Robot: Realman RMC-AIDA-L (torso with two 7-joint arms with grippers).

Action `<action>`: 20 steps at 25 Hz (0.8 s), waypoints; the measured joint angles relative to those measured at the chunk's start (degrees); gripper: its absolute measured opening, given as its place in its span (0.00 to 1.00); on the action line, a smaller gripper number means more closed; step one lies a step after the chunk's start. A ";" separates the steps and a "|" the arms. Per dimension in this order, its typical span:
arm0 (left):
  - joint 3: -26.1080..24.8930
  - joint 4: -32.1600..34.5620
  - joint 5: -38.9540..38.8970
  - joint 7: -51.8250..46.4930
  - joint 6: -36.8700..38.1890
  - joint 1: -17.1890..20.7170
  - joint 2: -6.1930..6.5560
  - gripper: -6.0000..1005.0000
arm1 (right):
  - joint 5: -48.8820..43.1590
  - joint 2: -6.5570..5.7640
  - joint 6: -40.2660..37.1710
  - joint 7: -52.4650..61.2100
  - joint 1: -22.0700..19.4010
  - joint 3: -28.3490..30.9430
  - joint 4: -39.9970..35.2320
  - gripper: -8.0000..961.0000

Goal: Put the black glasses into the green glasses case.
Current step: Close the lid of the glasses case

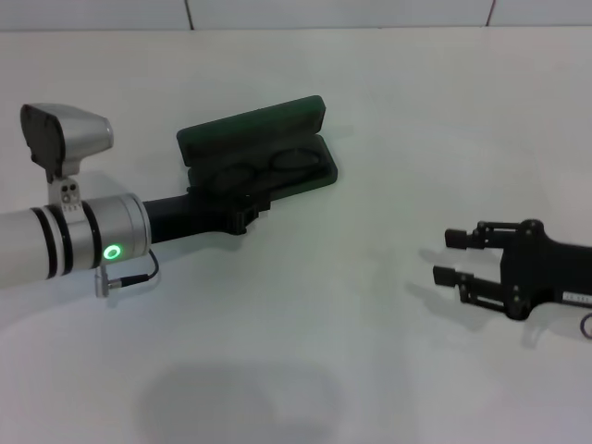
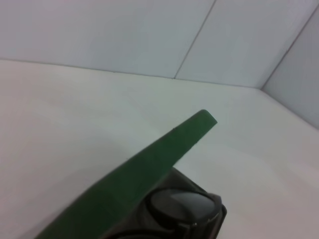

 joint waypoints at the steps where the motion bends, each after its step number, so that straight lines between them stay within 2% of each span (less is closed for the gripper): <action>1: 0.07 0.34 0.04 -0.65 0.37 -0.01 0.11 0.05 | -0.17 0.07 -0.19 -0.70 -0.10 -0.01 0.03 0.50; 7: 0.32 3.25 2.77 -5.37 5.04 0.77 1.78 0.05 | -1.01 0.07 -2.41 -2.13 -0.81 -0.02 0.03 0.50; 11: 0.33 3.82 4.44 -6.86 5.36 1.34 3.13 0.05 | -1.03 0.03 -2.93 -2.14 -1.29 0.01 -0.15 0.50; 20: -0.28 5.15 6.46 -7.03 2.61 1.62 3.63 0.05 | -1.12 0.15 -3.83 -2.23 -1.52 0.04 -0.15 0.50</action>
